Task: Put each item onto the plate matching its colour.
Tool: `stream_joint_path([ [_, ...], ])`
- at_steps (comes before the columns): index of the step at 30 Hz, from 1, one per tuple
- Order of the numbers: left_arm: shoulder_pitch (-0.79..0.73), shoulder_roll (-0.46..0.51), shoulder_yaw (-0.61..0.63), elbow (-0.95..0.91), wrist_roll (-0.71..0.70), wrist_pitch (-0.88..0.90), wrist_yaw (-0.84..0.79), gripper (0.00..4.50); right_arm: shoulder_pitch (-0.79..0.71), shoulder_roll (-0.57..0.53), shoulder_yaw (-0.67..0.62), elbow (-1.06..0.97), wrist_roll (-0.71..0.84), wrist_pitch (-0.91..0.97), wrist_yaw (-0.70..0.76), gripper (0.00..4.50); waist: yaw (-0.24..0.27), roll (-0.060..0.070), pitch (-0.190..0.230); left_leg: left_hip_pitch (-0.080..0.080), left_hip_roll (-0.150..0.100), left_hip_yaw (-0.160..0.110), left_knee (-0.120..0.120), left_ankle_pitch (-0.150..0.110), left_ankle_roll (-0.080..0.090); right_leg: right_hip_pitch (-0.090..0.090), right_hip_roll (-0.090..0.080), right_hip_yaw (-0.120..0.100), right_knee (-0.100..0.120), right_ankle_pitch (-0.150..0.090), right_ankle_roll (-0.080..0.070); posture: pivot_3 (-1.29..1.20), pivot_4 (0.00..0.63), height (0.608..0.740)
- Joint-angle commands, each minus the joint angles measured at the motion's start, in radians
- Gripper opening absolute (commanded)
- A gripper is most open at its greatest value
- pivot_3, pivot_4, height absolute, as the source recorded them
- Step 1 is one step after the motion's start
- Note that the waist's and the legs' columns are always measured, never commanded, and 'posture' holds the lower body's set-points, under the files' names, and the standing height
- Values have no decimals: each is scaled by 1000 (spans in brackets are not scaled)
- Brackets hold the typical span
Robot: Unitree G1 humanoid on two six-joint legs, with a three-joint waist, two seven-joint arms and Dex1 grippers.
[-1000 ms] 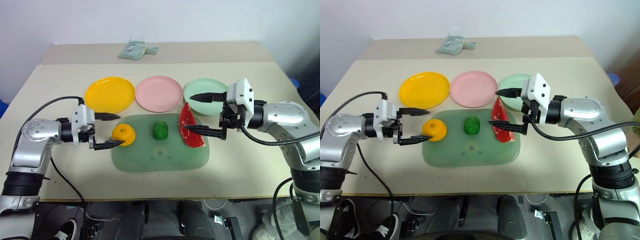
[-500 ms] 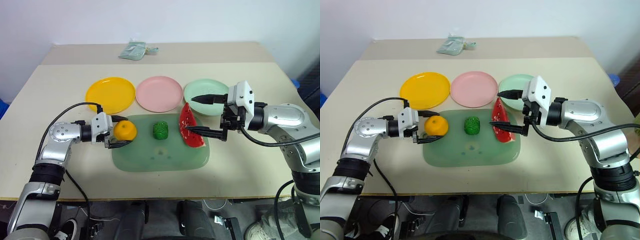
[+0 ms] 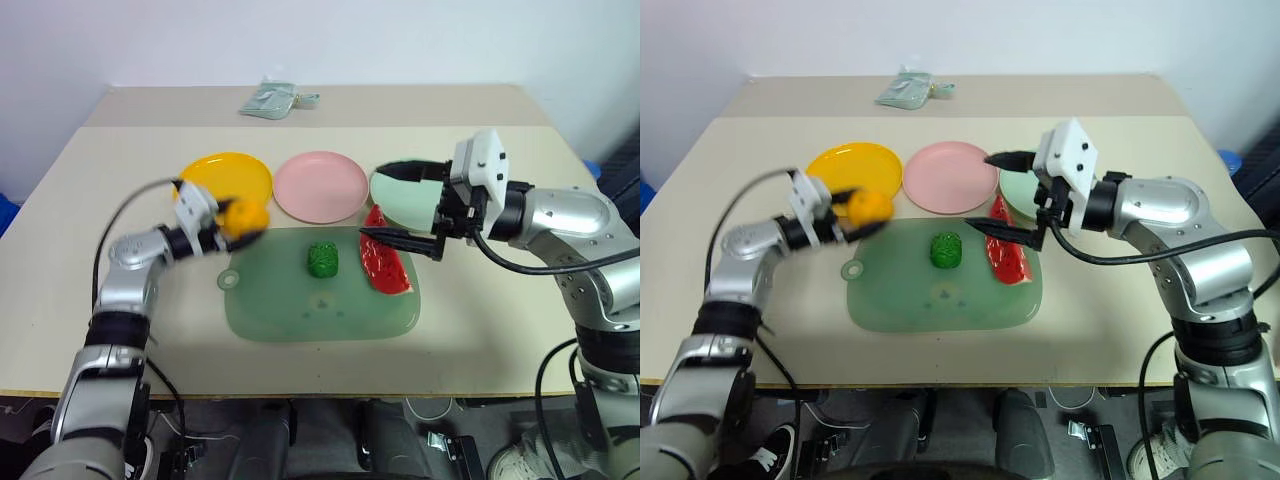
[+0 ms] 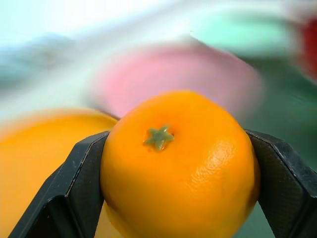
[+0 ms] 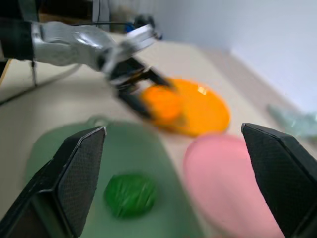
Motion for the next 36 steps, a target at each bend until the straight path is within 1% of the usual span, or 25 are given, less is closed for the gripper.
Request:
stream_joint_path([
  [1,-157,-67,53,202,42,-37,271,3491,-33,79,47,94,-126,-77,-119,4500,1,-1,-1,1,0,0,0,0,0,1,0,0,1,0,0,0,150,740],
  [2,-193,-80,57,254,57,-41,326,3491,-31,92,46,105,-133,-83,-124,4500,4,-1,-1,1,-1,0,0,0,0,0,0,0,1,0,0,0,150,740],
  [4,-231,-92,44,333,88,-70,372,3491,-23,103,46,127,-164,-117,-132,4500,2,-1,-1,0,-1,0,0,0,0,0,0,0,1,0,1,0,150,740],
  [6,-248,-96,-7,405,159,-94,427,3491,-1,104,44,127,-163,-143,-109,4500,-1,-1,-1,0,-2,2,0,0,0,0,-1,1,0,1,1,0,150,740],
  [9,-271,-109,-10,445,181,-128,479,3491,20,92,31,137,-169,-172,-90,4500,-3,-1,-1,0,-1,2,-1,0,0,-1,0,1,0,1,1,0,150,740],
  [11,-277,-111,4,463,168,-109,479,4489,30,87,25,138,-172,-183,-85,4500,-3,-1,-1,0,-1,2,0,0,0,-2,0,1,1,1,1,0,150,740],
  [19,-264,-85,1,430,164,-153,399,4498,52,91,24,130,-172,-197,-79,4500,-2,-1,-1,0,-1,2,0,0,0,-1,0,1,1,1,1,0,150,740],
  [21,-254,-92,10,387,134,-170,333,4498,50,93,27,131,-172,-198,-78,4500,-2,-1,-1,0,-1,2,0,0,0,-1,0,1,1,1,1,0,150,740],
  [23,-220,-131,36,252,16,-164,160,4498,48,96,21,134,-162,-197,-73,4500,-1,-1,-1,0,-1,2,0,0,0,-1,0,1,1,1,1,0,150,740],
  [24,-205,-144,45,197,-25,-161,98,4498,48,96,19,135,-158,-198,-70,4500,1,-1,-1,0,-1,2,0,0,0,-1,0,1,1,1,1,0,150,740],
  [25,-189,-147,51,148,-51,-147,61,4498,48,94,18,137,-157,-200,-65,4500,2,-1,-1,-1,-1,2,0,0,0,-1,0,1,1,1,1,0,150,740],
  [28,-162,-141,67,65,-90,-119,24,4498,48,93,19,141,-163,-206,-61,4500,-1,-1,-1,-1,-1,2,1,0,0,-1,0,1,1,1,1,0,150,740],
  [30,-128,-134,78,-36,-185,-62,-107,4498,46,100,15,141,-144,-185,-56,4500,-9,-1,-1,0,0,2,0,0,0,-1,0,1,1,1,1,0,150,740],
  [32,-39,-97,20,-176,-258,58,-302,4498,36,108,10,134,-122,-155,-60,4500,-15,-1,-1,0,0,2,0,0,0,-1,0,1,1,1,1,0,150,740],
  [33,-1,-79,-8,-230,-277,102,-369,4498,30,110,8,135,-118,-140,-66,4500,-22,-1,-1,0,0,2,0,0,0,-1,0,1,1,1,1,0,150,740],
  [34,25,-66,-24,-270,-290,134,-410,4498,25,111,6,136,-115,-130,-69,4500,-25,0,-1,0,0,2,-1,0,0,-1,0,2,1,0,1,0,150,740],
  [36,46,-54,-28,-307,-314,215,-420,4498,20,112,3,141,-128,-170,-63,4500,-22,0,-1,0,0,2,0,0,0,-1,0,2,1,0,1,0,150,740],
])
